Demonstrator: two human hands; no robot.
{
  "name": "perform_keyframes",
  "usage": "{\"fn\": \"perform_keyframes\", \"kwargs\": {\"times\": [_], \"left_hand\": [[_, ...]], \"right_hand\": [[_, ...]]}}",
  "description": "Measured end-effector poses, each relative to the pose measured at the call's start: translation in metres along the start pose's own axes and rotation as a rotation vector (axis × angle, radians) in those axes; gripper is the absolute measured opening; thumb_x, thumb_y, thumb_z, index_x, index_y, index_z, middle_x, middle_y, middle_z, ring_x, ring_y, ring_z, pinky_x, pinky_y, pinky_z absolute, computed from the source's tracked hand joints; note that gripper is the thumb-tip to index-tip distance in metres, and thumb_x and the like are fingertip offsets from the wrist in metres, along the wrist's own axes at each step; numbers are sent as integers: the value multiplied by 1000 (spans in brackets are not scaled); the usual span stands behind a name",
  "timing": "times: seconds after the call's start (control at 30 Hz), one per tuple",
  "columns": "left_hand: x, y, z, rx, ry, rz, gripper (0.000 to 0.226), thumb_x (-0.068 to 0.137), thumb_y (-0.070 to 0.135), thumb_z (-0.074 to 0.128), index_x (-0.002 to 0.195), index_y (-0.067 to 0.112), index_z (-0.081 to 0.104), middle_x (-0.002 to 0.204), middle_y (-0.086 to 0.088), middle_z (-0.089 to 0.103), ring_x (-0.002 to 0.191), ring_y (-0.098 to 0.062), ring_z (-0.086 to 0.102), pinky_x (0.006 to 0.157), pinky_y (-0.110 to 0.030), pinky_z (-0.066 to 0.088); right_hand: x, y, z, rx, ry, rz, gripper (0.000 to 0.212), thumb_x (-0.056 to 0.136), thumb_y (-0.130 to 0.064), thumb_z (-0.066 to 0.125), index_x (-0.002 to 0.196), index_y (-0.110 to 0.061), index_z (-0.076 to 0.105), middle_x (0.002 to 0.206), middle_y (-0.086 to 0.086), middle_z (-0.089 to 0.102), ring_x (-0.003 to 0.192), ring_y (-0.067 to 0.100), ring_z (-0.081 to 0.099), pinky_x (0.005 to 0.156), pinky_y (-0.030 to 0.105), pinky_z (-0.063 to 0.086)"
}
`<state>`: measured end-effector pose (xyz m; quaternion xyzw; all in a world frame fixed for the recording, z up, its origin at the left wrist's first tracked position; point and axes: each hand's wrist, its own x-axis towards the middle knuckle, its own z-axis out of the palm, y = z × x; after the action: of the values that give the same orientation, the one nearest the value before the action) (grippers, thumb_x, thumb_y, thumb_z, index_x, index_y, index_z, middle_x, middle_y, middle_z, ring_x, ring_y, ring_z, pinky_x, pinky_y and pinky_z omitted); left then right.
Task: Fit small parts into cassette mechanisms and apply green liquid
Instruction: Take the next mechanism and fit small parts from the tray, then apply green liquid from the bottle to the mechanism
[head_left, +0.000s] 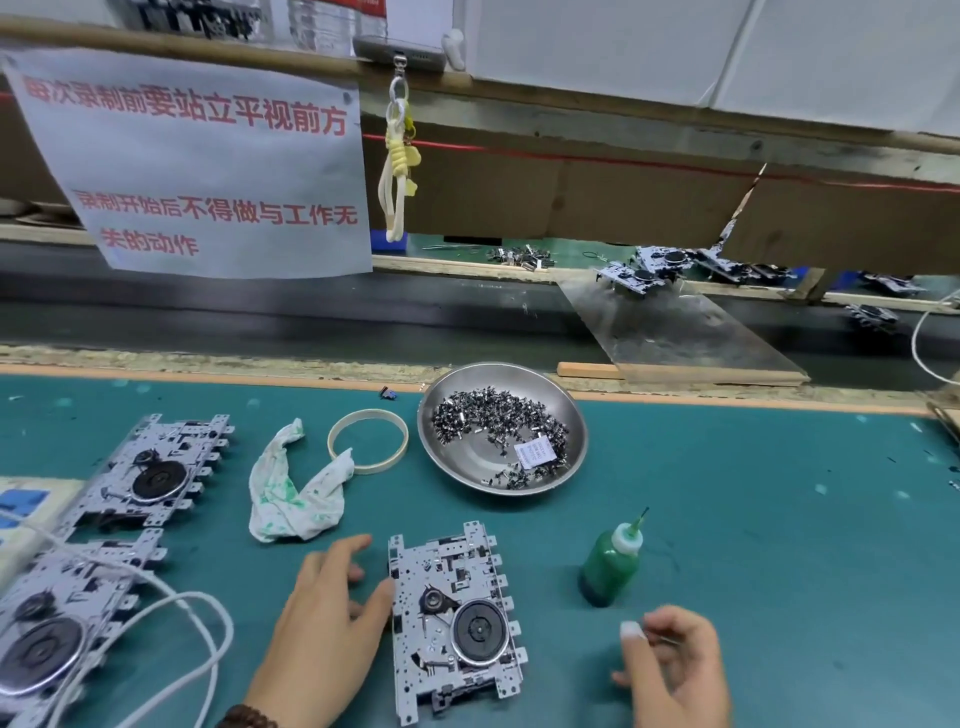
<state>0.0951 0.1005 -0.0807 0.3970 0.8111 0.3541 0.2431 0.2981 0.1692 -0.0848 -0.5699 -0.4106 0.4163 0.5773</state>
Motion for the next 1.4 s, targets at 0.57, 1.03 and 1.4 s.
{"fn": "perform_keyframes", "kwargs": {"times": [0.57, 1.03, 1.4], "left_hand": [[0, 15, 12, -848, -316, -316, 29, 87, -3, 56, 100, 22, 52, 61, -5, 66, 52, -15, 65, 42, -25, 50], [2, 21, 28, -926, -406, -321, 44, 85, -4, 59, 124, 9, 46, 62, -9, 64, 54, -19, 65, 45, -29, 53], [3, 28, 28, -963, -392, -359, 39, 84, -7, 58, 117, 9, 44, 55, -8, 60, 47, -20, 63, 40, -27, 51]], "right_hand": [[29, -1, 6, -327, -369, -118, 22, 88, -23, 59, 104, -37, 63, 93, -3, 64, 64, 13, 61, 64, 20, 46], [52, -33, -13, 505, -414, 166, 21, 77, -5, 54, 96, -12, 62, 72, -5, 70, 56, 1, 61, 46, 9, 42], [40, -12, 20, 211, -277, -217, 20, 75, -29, 65, 93, -23, 58, 81, -6, 67, 70, 3, 64, 55, 15, 52]]}}
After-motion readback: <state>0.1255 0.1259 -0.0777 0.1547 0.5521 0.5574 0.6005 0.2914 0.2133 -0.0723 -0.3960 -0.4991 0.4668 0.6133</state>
